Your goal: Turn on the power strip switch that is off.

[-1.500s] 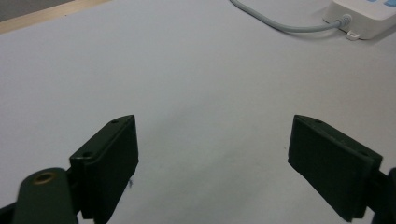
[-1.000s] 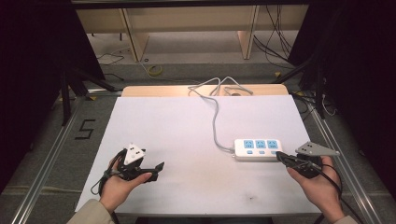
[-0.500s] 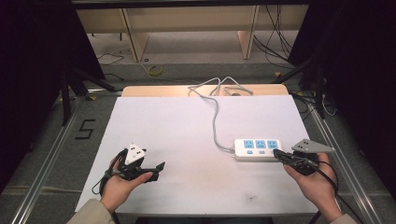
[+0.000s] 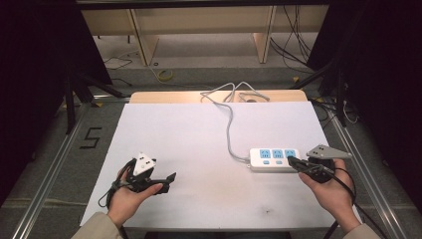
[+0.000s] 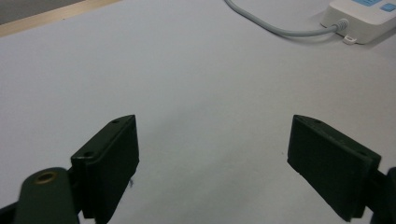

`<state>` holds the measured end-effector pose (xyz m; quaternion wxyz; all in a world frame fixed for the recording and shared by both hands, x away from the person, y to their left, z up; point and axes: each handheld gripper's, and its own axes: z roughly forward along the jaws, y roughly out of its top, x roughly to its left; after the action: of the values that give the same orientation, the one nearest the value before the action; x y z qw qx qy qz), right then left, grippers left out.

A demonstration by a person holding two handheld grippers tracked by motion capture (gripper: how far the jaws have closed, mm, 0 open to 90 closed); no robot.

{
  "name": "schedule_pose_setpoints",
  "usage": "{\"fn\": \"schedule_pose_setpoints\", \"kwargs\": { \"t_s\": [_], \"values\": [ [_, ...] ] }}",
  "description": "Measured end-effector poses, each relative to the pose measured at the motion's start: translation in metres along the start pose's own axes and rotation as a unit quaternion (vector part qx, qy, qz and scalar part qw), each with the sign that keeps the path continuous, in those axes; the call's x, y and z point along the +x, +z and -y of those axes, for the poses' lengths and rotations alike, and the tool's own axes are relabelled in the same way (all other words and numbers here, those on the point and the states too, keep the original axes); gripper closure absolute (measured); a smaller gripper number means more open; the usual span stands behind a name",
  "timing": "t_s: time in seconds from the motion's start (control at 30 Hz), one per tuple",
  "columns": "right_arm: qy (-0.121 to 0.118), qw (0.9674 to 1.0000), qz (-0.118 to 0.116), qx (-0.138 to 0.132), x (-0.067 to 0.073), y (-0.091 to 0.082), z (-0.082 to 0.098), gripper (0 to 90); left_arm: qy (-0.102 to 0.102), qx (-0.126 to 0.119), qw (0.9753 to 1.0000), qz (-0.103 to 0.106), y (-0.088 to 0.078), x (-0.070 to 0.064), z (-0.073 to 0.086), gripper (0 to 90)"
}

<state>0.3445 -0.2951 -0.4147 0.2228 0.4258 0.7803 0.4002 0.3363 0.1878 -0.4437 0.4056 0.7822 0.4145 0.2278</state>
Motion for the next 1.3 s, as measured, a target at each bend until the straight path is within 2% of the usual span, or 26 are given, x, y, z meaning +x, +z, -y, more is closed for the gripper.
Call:
{"fn": "schedule_pose_setpoints", "kwargs": {
  "t_s": [1.3],
  "values": [
    [-0.007,0.9998,-0.006,0.017,0.004,0.016,-0.016,90.0,0.001,-0.002,1.0,-0.001,0.0,-0.001,-0.001,16.4]
  ]
}}
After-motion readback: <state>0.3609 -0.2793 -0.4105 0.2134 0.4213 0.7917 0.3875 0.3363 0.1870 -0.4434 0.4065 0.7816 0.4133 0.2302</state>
